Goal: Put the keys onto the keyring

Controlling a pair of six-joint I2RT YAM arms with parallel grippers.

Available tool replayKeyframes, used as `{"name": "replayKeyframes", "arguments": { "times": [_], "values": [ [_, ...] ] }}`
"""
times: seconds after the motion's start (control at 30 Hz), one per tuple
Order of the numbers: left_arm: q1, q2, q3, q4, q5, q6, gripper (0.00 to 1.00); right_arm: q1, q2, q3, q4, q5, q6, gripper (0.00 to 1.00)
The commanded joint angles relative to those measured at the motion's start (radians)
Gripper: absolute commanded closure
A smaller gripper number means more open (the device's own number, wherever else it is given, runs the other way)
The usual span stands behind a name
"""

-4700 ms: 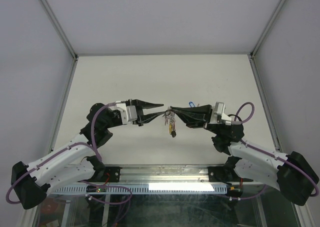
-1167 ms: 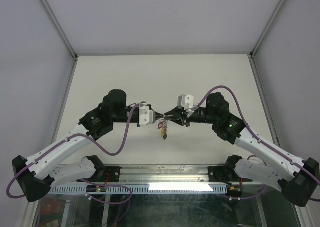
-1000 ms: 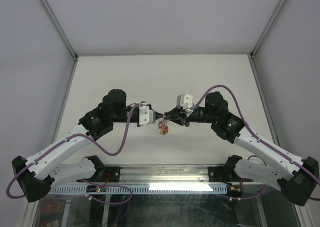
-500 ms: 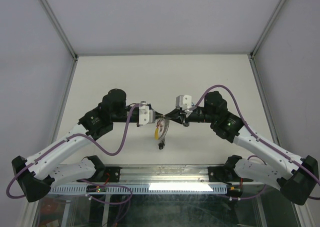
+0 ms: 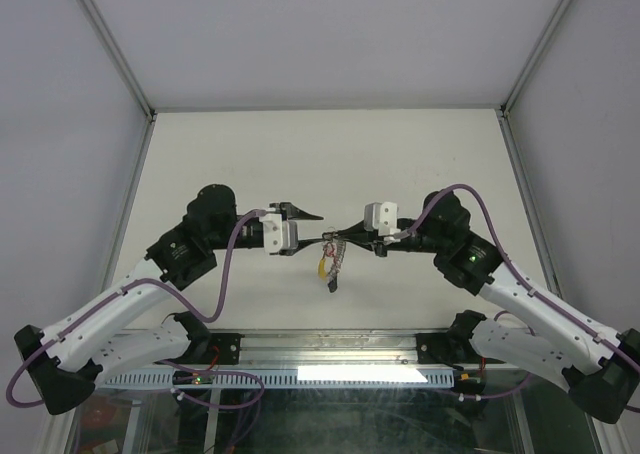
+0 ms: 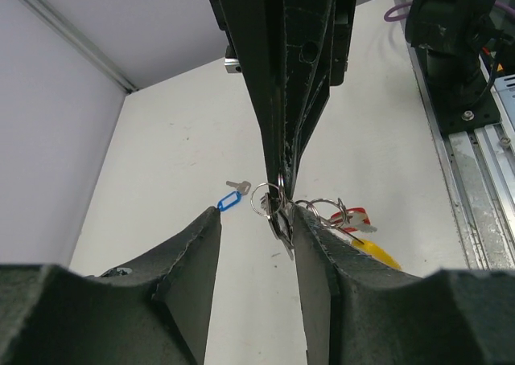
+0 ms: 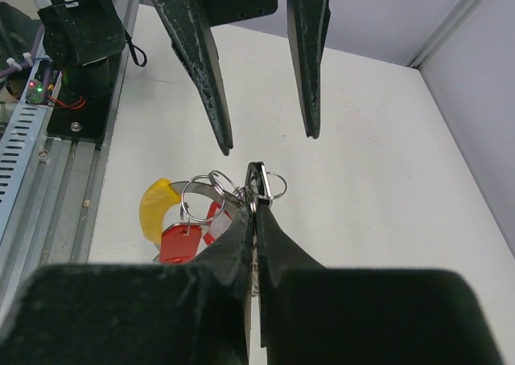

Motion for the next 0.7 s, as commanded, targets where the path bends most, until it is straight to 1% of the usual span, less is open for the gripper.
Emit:
{"name": "replayKeyframes", "arguments": {
  "times": [0.0,0.3,0.4,0.5,0.67],
  "values": [
    [-0.009,-0.002,-0.026,0.082,0.021,-0.051,0.59,0.005,-0.030,0.006,0.054,-0.012,-0.022,1.00],
    [-0.008,0.023,-0.042,0.100,0.019,-0.056,0.59,0.005,-0.041,0.004,0.081,-0.033,-0.015,1.00],
    [-0.008,0.033,-0.045,0.099,0.004,-0.053,0.62,0.005,-0.042,0.003,0.092,-0.042,-0.011,1.00],
    [-0.008,0.037,-0.044,0.090,-0.013,-0.043,0.67,0.007,-0.042,0.003,0.096,-0.050,-0.007,1.00],
    [-0.008,0.043,-0.041,0.081,-0.003,-0.037,0.70,0.007,-0.044,-0.003,0.113,-0.056,0.001,1.00]
  ]
}}
